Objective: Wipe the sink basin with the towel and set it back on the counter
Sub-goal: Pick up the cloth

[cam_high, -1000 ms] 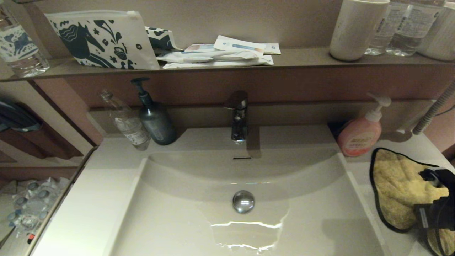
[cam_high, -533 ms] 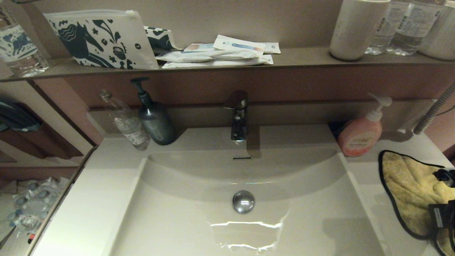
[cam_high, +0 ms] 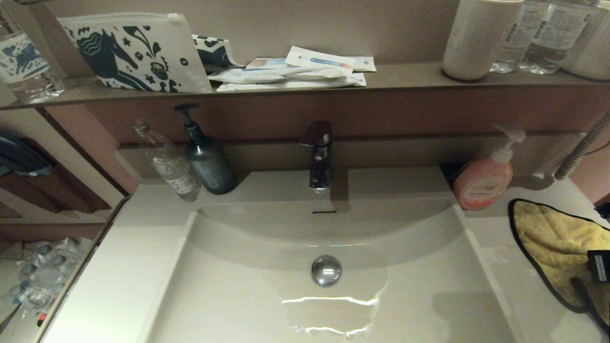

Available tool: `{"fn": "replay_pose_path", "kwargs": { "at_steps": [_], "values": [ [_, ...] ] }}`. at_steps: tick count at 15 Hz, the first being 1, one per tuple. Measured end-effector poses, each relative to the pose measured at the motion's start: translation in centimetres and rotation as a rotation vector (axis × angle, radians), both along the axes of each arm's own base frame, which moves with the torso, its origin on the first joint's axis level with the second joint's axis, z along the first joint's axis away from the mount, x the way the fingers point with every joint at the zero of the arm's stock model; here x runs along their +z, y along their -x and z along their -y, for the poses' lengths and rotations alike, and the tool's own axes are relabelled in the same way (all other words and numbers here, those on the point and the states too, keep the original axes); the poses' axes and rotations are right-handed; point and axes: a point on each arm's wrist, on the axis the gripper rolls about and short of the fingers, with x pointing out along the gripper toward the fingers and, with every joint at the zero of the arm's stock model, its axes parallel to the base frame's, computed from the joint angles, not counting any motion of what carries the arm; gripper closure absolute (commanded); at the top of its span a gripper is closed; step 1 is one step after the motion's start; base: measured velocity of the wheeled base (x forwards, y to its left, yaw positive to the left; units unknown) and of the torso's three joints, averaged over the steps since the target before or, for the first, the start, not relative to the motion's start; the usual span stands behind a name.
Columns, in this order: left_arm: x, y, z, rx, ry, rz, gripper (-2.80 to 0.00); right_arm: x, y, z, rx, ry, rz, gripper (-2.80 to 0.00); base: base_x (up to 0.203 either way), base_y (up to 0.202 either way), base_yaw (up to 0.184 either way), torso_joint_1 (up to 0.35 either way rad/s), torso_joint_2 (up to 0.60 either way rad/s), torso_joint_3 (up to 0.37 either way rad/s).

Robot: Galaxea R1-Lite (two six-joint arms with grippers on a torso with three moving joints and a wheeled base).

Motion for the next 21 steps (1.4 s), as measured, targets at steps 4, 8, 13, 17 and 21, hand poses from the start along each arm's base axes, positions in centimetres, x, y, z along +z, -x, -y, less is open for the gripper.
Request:
{"fn": "replay_pose_path", "kwargs": {
  "at_steps": [4, 8, 13, 17, 21],
  "values": [
    [0.0, 0.0, 0.0, 0.000, 0.000, 0.000, 0.00, 0.7, 0.0, -0.3, -0.003, 0.019, 0.014, 0.00, 0.000, 0.000, 0.000, 0.000, 0.00, 0.000],
    [0.0, 0.0, 0.0, 0.000, 0.000, 0.000, 0.00, 1.1, 0.3, -1.6, 0.024, 0.002, 0.010, -2.80, 0.000, 0.000, 0.000, 0.000, 0.00, 0.000],
    [0.0, 0.0, 0.0, 0.000, 0.000, 0.000, 0.00, 1.8, 1.0, -4.1, 0.053, -0.087, 0.002, -2.80, 0.000, 0.000, 0.000, 0.000, 0.00, 0.000],
    [0.0, 0.0, 0.0, -0.001, 0.000, 0.000, 0.00, 2.7, 1.9, -4.1, 0.023, -0.090, -0.010, -2.80, 0.000, 0.000, 0.000, 0.000, 0.00, 0.000],
    [0.0, 0.0, 0.0, 0.000, 0.000, 0.000, 0.00, 3.0, 2.3, -2.3, -0.067, -0.041, -0.042, -2.80, 0.000, 0.000, 0.000, 0.000, 0.00, 0.000]
  ]
}}
